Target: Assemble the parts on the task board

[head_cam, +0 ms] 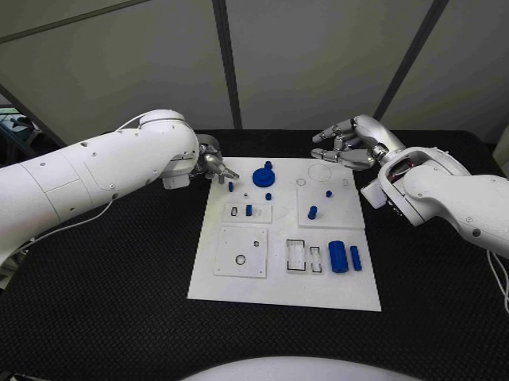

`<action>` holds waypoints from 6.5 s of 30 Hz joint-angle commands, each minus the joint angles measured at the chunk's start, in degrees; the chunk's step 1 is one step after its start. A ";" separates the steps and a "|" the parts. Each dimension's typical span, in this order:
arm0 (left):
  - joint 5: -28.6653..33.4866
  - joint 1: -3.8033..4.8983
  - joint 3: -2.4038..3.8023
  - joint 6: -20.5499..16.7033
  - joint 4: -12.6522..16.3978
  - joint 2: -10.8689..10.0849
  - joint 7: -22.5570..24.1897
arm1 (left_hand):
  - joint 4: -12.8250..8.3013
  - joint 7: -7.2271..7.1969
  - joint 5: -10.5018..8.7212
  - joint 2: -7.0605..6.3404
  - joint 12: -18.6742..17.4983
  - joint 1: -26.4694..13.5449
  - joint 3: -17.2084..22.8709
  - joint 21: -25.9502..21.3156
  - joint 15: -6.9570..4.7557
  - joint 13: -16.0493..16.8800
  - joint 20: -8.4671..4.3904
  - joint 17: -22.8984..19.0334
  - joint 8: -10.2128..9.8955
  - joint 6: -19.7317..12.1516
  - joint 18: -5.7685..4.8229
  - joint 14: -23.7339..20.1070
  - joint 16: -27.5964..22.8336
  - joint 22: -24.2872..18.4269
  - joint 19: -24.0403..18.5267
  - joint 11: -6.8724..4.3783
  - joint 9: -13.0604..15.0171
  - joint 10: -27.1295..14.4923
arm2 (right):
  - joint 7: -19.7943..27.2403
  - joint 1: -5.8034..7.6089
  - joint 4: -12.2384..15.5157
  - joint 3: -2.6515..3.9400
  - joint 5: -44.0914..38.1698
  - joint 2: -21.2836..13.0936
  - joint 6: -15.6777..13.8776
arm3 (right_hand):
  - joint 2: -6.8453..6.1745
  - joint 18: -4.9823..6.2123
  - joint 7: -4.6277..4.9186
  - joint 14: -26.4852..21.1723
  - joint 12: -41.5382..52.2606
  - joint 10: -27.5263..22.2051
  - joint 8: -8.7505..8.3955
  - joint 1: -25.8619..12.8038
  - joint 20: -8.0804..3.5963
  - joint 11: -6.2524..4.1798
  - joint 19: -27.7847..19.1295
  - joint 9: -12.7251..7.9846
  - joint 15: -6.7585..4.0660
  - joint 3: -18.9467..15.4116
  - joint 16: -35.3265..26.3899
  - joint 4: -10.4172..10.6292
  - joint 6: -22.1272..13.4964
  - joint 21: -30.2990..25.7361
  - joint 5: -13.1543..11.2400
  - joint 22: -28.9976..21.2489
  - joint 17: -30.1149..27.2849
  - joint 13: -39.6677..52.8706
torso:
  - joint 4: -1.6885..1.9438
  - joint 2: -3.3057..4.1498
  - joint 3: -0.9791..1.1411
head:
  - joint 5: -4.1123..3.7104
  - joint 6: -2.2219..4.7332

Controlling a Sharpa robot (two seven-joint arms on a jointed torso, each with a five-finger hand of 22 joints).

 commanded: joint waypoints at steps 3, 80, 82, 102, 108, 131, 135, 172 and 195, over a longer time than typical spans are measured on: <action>-0.70 -0.01 -0.07 0.61 -0.48 0.50 0.17 | 0.13 0.09 0.12 -0.05 -0.28 0.41 -0.43 -0.12 0.40 -0.05 0.35 14.19 -0.33 -0.24 -0.38 5.85 -0.11 0.67 0.11 0.04 -0.10 -0.23 | 0.31 0.08 0.05 0.03 -0.13 0.15 0.27 | -0.17 0.57 -0.01 3.31 -0.14 0.16 0.36 -0.55 -0.20 0.03 -0.19 -0.07 -0.31 0.05 -0.17 0.40 -0.54 -0.25 0.17 -0.03 3.89 -0.09 | 0.03 -0.03 0.04 | 0.02 -0.01; 9.51 -0.70 -0.93 -4.68 3.17 -2.70 2.42 | -6.79 -0.71 0.48 6.39 -1.27 17.46 6.27 -0.32 -0.10 -2.27 0.04 14.46 0.65 0.88 -0.40 5.94 0.09 1.50 0.07 -0.71 -1.11 -0.58 | 0.15 0.08 -0.64 0.04 -0.23 0.62 0.85 | 0.02 0.57 -0.06 3.35 -0.02 0.28 0.47 -0.57 -0.25 -0.03 -0.08 -0.10 -0.37 0.14 -0.25 0.53 -0.57 -0.32 0.90 -0.05 3.83 -0.13 | 0.20 -0.21 0.01 | 0.41 -0.97; 9.93 -0.73 -0.93 -5.34 4.34 -3.51 2.22 | -6.79 -0.71 0.47 6.39 -1.27 17.45 6.33 -0.34 -0.10 -2.28 0.04 14.44 0.70 0.89 -0.39 5.93 0.08 1.49 0.06 -0.71 -1.09 -0.55 | 0.16 0.08 -0.73 0.04 -0.23 0.64 0.88 | 0.02 0.57 -0.06 3.35 -0.02 0.28 0.47 -0.57 -0.25 -0.03 -0.08 -0.10 -0.37 0.14 -0.25 0.53 -0.57 -0.32 0.90 -0.05 3.83 -0.13 | 0.22 -0.22 -0.01 | 0.47 -0.95; 7.23 -3.96 -0.99 -13.42 18.84 -11.67 1.56 | -7.27 -0.99 0.52 4.87 -0.37 16.82 9.70 0.33 -0.35 -1.52 -0.13 14.26 2.32 0.65 -0.56 5.88 -0.06 2.38 0.53 -0.99 -0.25 0.86 | 0.10 0.06 -1.59 0.03 -0.24 0.74 1.12 | 0.02 0.57 -0.06 3.35 -0.02 0.28 0.47 -0.57 -0.25 -0.03 -0.08 -0.10 -0.37 0.14 -0.25 0.53 -0.57 -0.32 0.90 -0.05 3.83 -0.13 | 0.26 -0.26 0.01 | 0.98 -1.37; 5.32 -5.50 -0.99 -14.63 21.09 -12.34 1.37 | -7.32 -1.03 0.52 4.66 -0.26 16.65 10.36 0.37 -0.41 -1.47 -0.18 14.21 2.58 0.58 -0.57 5.87 -0.10 2.46 0.58 -1.04 -0.13 1.03 | 0.09 0.06 -1.63 0.02 -0.38 0.72 1.17 | 0.04 0.58 -0.05 3.35 -0.08 0.24 0.49 -0.60 -0.26 -0.03 -0.08 -0.11 -0.38 0.15 -0.27 0.57 -0.59 -0.35 1.10 -0.09 3.81 -0.22 | 0.28 -0.22 0.01 | 0.93 -1.53; 2.65 -7.10 -0.99 -14.80 21.95 -12.37 0.67 | -7.55 -1.10 0.51 4.06 -0.18 16.18 12.05 0.36 -0.50 -1.53 -0.28 14.15 3.21 0.34 -0.58 5.85 -0.14 2.56 0.62 -1.12 0.17 1.19 | 0.04 0.06 -1.66 0.02 -0.72 0.71 1.27 | 0.04 0.58 -0.05 3.35 -0.08 0.24 0.49 -0.60 -0.26 -0.03 -0.08 -0.11 -0.38 0.15 -0.27 0.57 -0.59 -0.35 1.10 -0.09 3.81 -0.22 | 0.27 -0.17 0.05 | 0.88 -2.20; 2.51 -7.10 -0.98 -14.67 21.97 -12.36 0.63 | -7.71 -1.11 0.52 3.82 -0.17 16.05 12.72 0.35 -0.52 -1.55 -0.31 14.15 3.46 0.24 -0.58 5.85 -0.15 2.59 0.63 -1.14 0.29 1.22 | 0.02 0.06 -1.66 0.02 -0.77 0.73 1.31 | 0.04 0.58 -0.05 3.36 -0.06 0.25 0.50 -0.61 -0.27 -0.04 -0.07 -0.11 -0.38 0.15 -0.26 0.58 -0.59 -0.36 1.15 -0.09 3.84 -0.21 | 0.26 -0.21 0.01 | 0.84 -2.27; 1.52 -7.08 -0.98 -12.49 21.16 -11.56 0.32 | -6.72 -1.56 0.11 1.00 0.44 10.64 16.03 0.46 -0.74 -1.49 -0.49 14.31 5.89 0.30 -0.66 5.90 -0.02 3.18 0.84 -1.44 1.17 1.80 | -0.03 0.06 -1.61 0.02 -0.89 0.65 1.26 | 0.05 0.57 -0.05 3.37 -0.03 0.27 0.51 -0.63 -0.27 -0.04 -0.06 -0.11 -0.38 0.15 -0.24 0.60 -0.60 -0.36 1.22 -0.09 3.87 -0.20 | 0.22 -0.20 0.07 | 0.76 -2.54; 1.54 -7.07 -0.97 -12.15 20.21 -11.04 0.22 | -1.54 -1.81 -0.06 0.01 2.06 2.41 9.22 1.00 -0.91 -0.48 -0.68 14.55 6.73 1.57 -0.85 5.98 0.18 4.13 1.32 -1.61 0.65 2.43 | 0.00 0.06 -1.62 0.02 -0.89 0.52 1.20 | 0.05 0.58 -0.06 3.38 -0.05 0.26 0.54 -0.68 -0.28 -0.04 -0.04 -0.11 -0.39 0.14 -0.26 0.65 -0.59 -0.38 1.29 -0.10 3.85 -0.26 | 0.26 -0.24 0.05 | 0.51 -2.70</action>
